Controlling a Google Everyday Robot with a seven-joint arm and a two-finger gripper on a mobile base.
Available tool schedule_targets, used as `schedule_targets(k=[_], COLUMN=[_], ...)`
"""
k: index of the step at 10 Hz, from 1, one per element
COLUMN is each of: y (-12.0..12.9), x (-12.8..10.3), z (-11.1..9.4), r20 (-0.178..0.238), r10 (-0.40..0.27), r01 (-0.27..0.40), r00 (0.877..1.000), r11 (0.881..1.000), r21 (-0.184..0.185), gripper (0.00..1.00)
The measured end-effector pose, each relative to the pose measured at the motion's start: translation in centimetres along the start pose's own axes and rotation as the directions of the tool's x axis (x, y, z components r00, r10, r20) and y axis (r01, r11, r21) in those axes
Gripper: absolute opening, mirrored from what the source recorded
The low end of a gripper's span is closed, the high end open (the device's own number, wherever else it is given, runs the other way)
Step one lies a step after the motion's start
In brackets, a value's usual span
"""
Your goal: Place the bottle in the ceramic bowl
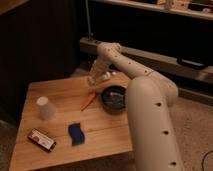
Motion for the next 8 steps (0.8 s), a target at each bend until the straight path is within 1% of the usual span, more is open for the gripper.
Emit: schedule_targets(k=[2, 4, 6, 8], y=[1.1, 2.1, 3.2, 5.6], x=[-0.7, -0.9, -1.1, -0.8], z=[-1.3, -2.4, -3.2, -4.4], r20=[-0.015, -0.033, -0.043, -0.055], r10=[-0.002, -0.001, 0.004, 0.032], r01=[0.002, 0.002, -0.003, -0.031], r00=[1.000, 0.999, 0.999, 0.998], r11=[1.000, 1.000, 1.000, 0.999], r21=[0.010, 0.015, 0.017, 0.023], gripper=[0.00, 0.00, 0.00, 0.00])
